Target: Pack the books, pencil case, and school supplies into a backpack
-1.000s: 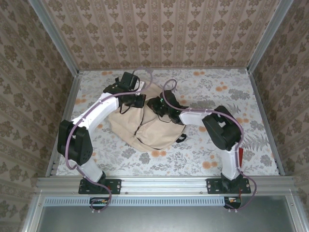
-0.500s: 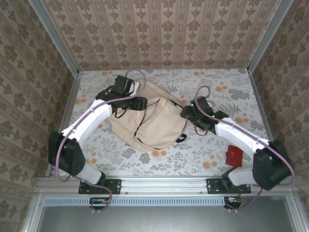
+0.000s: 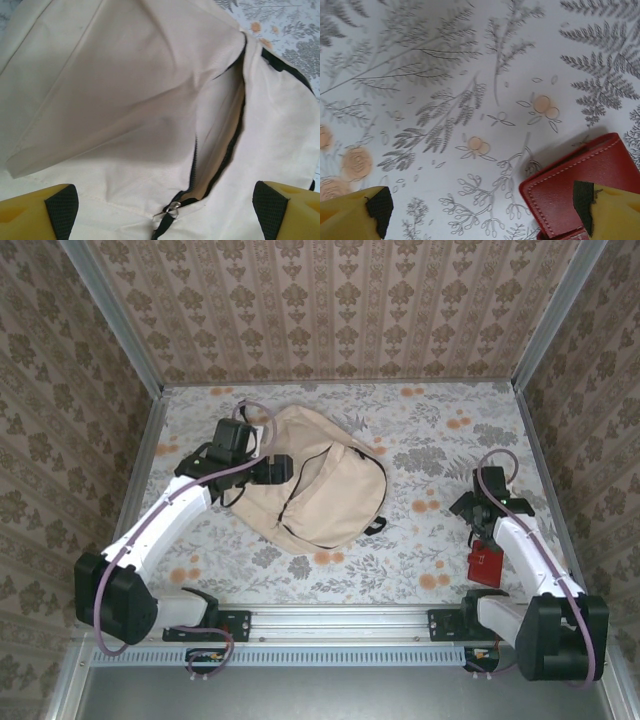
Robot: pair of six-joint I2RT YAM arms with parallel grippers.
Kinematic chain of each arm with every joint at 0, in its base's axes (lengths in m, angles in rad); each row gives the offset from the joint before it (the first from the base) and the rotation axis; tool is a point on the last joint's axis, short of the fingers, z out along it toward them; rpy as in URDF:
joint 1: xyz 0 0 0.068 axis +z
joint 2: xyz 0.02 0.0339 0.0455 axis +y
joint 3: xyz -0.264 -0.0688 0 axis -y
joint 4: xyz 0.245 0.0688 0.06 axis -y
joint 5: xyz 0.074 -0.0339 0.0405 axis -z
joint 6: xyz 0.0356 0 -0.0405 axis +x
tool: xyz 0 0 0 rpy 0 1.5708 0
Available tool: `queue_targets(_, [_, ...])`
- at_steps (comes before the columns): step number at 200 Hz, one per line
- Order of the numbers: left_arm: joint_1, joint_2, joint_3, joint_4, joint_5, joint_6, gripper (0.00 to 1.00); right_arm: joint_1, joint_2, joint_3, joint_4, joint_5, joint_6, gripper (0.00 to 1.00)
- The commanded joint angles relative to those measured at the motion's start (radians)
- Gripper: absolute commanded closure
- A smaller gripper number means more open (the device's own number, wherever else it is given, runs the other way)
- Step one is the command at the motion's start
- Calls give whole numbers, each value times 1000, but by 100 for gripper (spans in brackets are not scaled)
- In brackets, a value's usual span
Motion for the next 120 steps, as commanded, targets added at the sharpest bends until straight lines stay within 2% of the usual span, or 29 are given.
queue_targets(1, [15,-35,-27,27,12,-24,6,-54,9,-38,-17,-88,-10,3])
queue_targets(42, [19,-51,-57,48,29,-18,6,-85,22,-104,18,-162,32,0])
queue_targets(74, [22,-52,-70,60,44,-17,5,-75,26,-136,85,-282,70,1])
queue_targets(91, [21,-49,-77,69,58,-18,5,-36,30,-136,121,-319,114,2])
queue_targets(120, [22,-46,-84,83,73,-24,5,95,71,-110,226,-339,205,3])
